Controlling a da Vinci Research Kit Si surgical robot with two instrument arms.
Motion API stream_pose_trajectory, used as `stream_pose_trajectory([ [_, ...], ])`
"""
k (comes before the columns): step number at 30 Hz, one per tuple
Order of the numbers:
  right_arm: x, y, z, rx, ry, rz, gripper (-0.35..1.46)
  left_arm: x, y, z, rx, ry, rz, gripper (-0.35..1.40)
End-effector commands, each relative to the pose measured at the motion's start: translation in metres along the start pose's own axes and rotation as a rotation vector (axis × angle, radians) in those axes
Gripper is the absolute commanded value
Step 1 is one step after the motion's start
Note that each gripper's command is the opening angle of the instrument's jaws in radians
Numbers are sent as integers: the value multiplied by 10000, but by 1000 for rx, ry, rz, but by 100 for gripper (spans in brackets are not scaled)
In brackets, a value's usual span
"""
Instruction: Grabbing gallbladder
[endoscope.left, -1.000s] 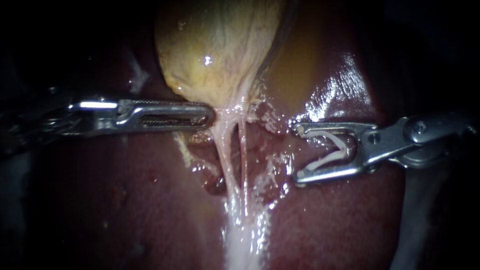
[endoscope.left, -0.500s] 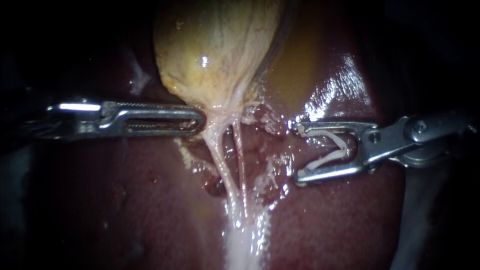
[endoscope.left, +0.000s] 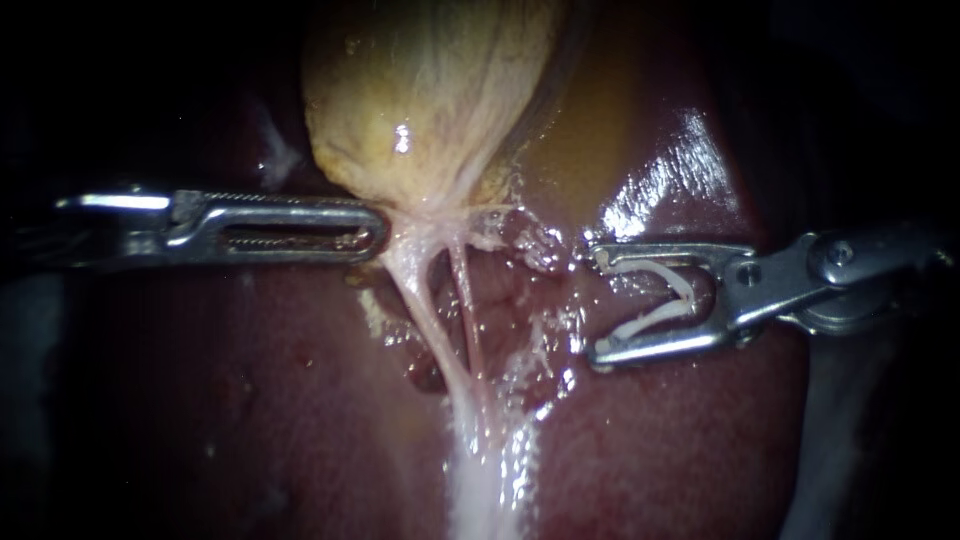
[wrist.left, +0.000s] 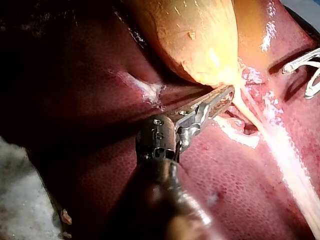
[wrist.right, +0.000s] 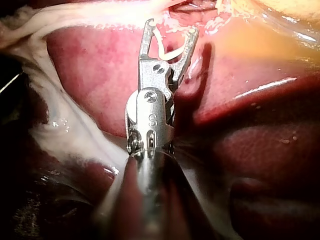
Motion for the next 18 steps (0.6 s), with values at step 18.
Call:
stream_pose_trajectory([
  [18, 0, 0, 0, 0, 0, 0, 50, 2, 1, 0, -1, 4, 0, -35],
])
